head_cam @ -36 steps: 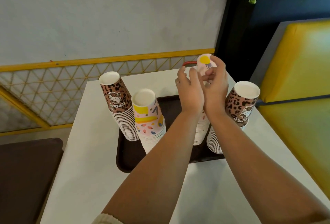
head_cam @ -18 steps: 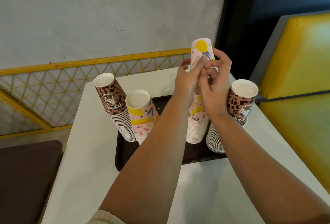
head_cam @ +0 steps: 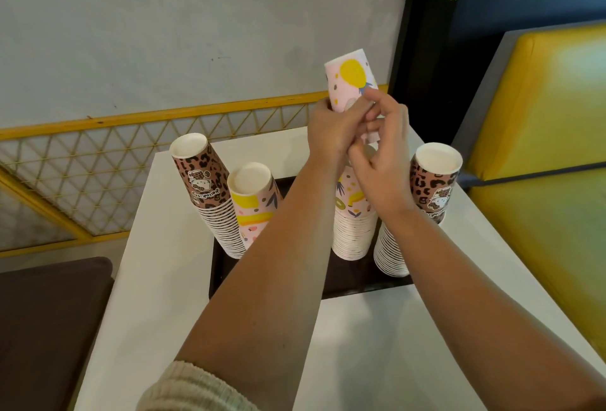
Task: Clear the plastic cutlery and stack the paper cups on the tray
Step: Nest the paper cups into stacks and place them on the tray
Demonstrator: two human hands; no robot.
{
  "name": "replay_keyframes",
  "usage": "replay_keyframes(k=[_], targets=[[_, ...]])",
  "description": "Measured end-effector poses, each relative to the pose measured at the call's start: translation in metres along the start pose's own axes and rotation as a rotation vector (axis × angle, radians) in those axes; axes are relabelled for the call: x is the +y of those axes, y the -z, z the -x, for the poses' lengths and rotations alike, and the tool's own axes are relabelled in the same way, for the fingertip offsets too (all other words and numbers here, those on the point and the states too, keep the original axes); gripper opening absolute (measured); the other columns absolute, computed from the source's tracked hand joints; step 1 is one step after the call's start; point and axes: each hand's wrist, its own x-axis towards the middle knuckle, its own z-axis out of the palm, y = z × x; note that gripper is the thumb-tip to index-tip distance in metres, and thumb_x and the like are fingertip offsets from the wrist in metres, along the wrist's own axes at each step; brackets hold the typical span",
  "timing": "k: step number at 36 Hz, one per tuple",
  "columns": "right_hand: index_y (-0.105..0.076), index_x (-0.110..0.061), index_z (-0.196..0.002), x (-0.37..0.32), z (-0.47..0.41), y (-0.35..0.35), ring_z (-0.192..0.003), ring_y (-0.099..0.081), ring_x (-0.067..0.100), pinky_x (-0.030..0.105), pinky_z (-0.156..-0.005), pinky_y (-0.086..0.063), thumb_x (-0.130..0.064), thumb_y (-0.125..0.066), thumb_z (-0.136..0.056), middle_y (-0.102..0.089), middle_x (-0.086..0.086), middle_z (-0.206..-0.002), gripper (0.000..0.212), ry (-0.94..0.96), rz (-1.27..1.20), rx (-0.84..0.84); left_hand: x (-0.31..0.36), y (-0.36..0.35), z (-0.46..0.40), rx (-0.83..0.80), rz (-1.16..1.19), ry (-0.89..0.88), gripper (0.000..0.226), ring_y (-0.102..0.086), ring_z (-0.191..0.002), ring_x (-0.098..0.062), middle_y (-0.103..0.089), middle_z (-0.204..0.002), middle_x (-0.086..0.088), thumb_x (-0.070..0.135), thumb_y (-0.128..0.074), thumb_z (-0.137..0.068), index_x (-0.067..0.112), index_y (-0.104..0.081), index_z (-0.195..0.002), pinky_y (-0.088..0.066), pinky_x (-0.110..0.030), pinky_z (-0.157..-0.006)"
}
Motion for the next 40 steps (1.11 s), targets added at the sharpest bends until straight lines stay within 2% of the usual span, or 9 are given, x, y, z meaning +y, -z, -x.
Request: replay_keyframes(k=[3,7,12,17,23,27,31,37,40], targets=[[-0.044,-0.004,-0.128,-0.002,0.008,0.002,-0.093,-0.048,-0.009,0.003,-0.080,-0.039,0.001,-0.061,-0.077,-0.039,0.003,-0.113,0.054,-0.003,0.040,0.049,0.001,0.001,0.006,0.047,-0.046,-0.059,0.033,-0.066,-0.074,-0.011,-0.068,-0.087,0.001,0.025,-0.076,-0.074,0.010,-0.060,-0.097,-0.053,-0.026,-0.063],[-0.045,-0.007,-0.129,-0.001,0.022,0.001,-0.110,-0.046,0.008,0.022,-0.095,-0.045,-0.014,-0.067,-0.077,-0.038,0.003,-0.122,0.057,-0.061,0.106,0.123,-0.004,0.002,0.014,0.072,-0.129,-0.104,0.037,-0.065,-0.082,-0.011,-0.066,-0.095,0.002,0.023,-0.076,-0.072,0.013,-0.058,-0.103,-0.048,-0.020,-0.062],[-0.039,-0.009,-0.134,0.002,0.034,-0.006,-0.123,-0.040,0.022,0.038,-0.103,-0.042,-0.019,-0.071,-0.075,-0.037,0.014,-0.131,0.068,-0.150,0.178,0.104,-0.012,0.005,0.021,0.033,-0.168,-0.103,0.038,-0.066,-0.088,-0.014,-0.065,-0.093,0.006,0.024,-0.078,-0.071,0.018,-0.055,-0.101,-0.056,-0.028,-0.072],[-0.028,-0.011,-0.141,0.003,0.040,-0.010,-0.129,-0.035,0.018,0.036,-0.104,-0.041,-0.016,-0.070,-0.079,-0.035,0.012,-0.138,0.075,-0.236,0.106,0.052,-0.021,0.009,0.024,0.006,-0.107,-0.131,0.039,-0.065,-0.087,-0.012,-0.063,-0.090,0.009,0.015,-0.079,-0.071,0.021,-0.054,-0.101,-0.057,-0.030,-0.075],[-0.026,-0.008,-0.142,0.010,0.049,-0.013,-0.127,-0.033,0.013,0.023,-0.102,-0.035,-0.016,-0.069,-0.080,-0.037,0.011,-0.138,0.077,-0.270,0.117,0.056,-0.038,0.010,0.027,-0.012,-0.112,-0.157,0.051,-0.064,-0.098,-0.017,-0.063,-0.108,-0.005,0.020,-0.081,-0.063,0.022,-0.054,-0.107,-0.057,-0.033,-0.076],[-0.023,-0.008,-0.144,0.017,0.055,-0.016,-0.130,-0.033,0.021,0.038,-0.106,-0.038,-0.017,-0.069,-0.081,-0.034,0.013,-0.139,0.078,-0.296,0.158,0.005,-0.047,0.010,0.028,-0.029,-0.134,-0.135,0.053,-0.061,-0.099,-0.017,-0.062,-0.110,-0.006,0.016,-0.081,-0.066,0.021,-0.052,-0.109,-0.054,-0.025,-0.074],[-0.023,-0.005,-0.143,0.026,0.063,-0.019,-0.128,-0.037,0.026,0.043,-0.104,-0.041,-0.014,-0.071,-0.079,-0.035,0.016,-0.137,0.081,-0.300,0.205,-0.035,-0.058,0.011,0.031,-0.018,-0.170,-0.103,0.050,-0.060,-0.095,-0.015,-0.060,-0.106,-0.003,0.012,-0.079,-0.069,0.019,-0.050,-0.109,-0.048,-0.018,-0.068],[-0.024,-0.003,-0.142,0.042,0.073,-0.023,-0.127,-0.039,0.026,0.041,-0.102,-0.042,-0.017,-0.074,-0.075,-0.036,0.017,-0.136,0.085,-0.294,0.237,-0.092,-0.071,0.013,0.030,-0.013,-0.231,-0.064,0.049,-0.054,-0.079,0.000,-0.054,-0.091,0.009,0.012,-0.078,-0.071,0.021,-0.047,-0.107,-0.043,-0.008,-0.061],[-0.024,-0.005,-0.143,0.047,0.075,-0.025,-0.129,-0.036,0.024,0.036,-0.104,-0.040,-0.019,-0.074,-0.075,-0.033,0.014,-0.139,0.085,-0.301,0.260,-0.112,-0.076,0.014,0.030,0.001,-0.244,-0.059,0.054,-0.053,-0.082,-0.002,-0.055,-0.098,0.005,0.013,-0.078,-0.071,0.014,-0.048,-0.116,-0.040,-0.003,-0.059]])
